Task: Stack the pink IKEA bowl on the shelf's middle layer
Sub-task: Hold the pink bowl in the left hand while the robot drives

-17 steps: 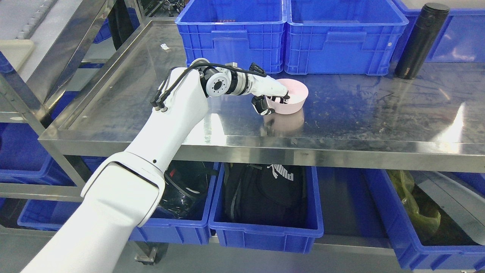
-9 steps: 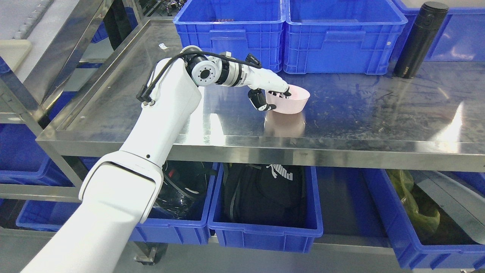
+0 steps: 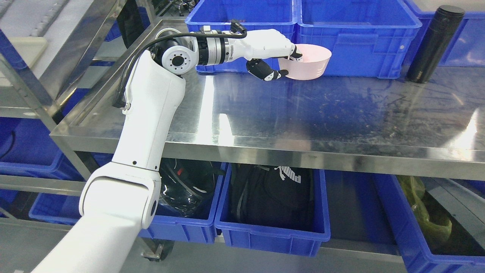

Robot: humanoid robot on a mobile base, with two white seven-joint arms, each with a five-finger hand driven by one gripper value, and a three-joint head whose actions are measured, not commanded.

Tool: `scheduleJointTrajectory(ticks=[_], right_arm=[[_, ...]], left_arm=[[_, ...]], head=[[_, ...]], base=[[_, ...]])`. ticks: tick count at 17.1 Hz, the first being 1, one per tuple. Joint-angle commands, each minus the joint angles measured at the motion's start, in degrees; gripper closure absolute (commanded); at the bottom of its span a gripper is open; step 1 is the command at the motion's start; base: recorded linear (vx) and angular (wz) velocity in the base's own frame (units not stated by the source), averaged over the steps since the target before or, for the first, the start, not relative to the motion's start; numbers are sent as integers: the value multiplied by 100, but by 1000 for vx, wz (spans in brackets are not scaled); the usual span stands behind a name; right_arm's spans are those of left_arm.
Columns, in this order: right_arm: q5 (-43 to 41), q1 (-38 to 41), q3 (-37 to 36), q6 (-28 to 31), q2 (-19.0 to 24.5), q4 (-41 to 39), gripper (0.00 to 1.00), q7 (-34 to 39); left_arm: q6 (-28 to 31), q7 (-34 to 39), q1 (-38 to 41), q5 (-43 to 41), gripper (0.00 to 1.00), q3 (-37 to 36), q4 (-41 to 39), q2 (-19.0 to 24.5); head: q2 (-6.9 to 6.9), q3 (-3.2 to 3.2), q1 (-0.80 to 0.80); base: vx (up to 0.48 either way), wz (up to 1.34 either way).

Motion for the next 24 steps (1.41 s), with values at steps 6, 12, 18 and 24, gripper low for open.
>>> scheduleJointTrajectory(ticks=[6, 12, 18, 24], right_arm=[[-5, 0, 26, -10, -100, -100, 0, 2], [4, 0, 26, -10, -100, -100, 0, 2], [3, 0, 26, -10, -100, -100, 0, 2], [-5, 0, 26, -10, -100, -100, 0, 2]], left_arm=[[-77, 248, 1682, 787, 99, 158, -2782, 96], [-77, 520, 2140, 831, 99, -363, -2853, 96], [-77, 547, 2457, 936, 99, -512, -3037, 96], [-77, 556, 2457, 1050, 99, -495, -3072, 96]], head=[[0, 0, 0], [1, 0, 0], [3, 0, 0], [4, 0, 0]], base=[[-64, 495], [-107, 1168], [-1, 1159], [183, 672]])
